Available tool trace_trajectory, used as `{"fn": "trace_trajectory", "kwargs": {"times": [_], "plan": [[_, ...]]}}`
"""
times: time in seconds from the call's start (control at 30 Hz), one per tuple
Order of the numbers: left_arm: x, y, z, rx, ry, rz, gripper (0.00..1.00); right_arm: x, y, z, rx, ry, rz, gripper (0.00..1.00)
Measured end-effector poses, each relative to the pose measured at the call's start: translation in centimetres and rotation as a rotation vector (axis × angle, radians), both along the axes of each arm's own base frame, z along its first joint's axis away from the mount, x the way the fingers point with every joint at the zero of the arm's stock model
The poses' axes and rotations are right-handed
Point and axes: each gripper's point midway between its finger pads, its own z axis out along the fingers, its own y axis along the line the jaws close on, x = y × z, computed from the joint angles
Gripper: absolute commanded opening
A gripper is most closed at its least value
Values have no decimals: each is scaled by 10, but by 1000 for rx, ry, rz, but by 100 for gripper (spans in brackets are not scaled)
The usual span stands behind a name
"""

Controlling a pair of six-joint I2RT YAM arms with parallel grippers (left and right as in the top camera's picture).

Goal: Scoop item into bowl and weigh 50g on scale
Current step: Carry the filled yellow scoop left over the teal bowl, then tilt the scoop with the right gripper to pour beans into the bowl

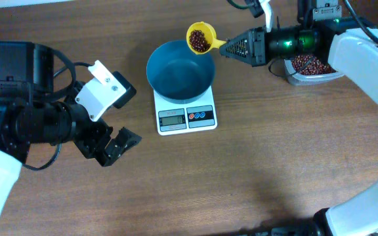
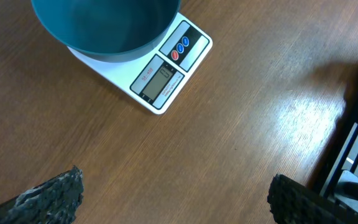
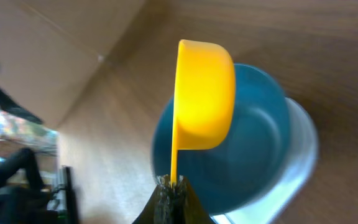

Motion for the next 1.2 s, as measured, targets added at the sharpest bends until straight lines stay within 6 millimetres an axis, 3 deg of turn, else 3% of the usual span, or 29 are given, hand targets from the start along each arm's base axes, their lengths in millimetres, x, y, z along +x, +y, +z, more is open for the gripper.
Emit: {"fn": "trace_trajectory", "kwargs": {"times": [0.23,0.33,0.5,0.73,1.07,1.2], "plan": [[0,0,0,0,0,0,99,-1,16,-10,-77,-30,18,4],[0,0,0,0,0,0,99,3,14,-17,-142,-49,-5,4],[0,0,0,0,0,0,99,1,11,-7,-201,-103,-24,4],[0,0,0,0,0,0,99,-3,9,-7,-275,-129,-32,4],[0,0,0,0,0,0,99,-12,8,-6,-288,-102,-30,4],[0,0,0,0,0,0,99,-16,14,3,-302,-135,-24,4]]}}
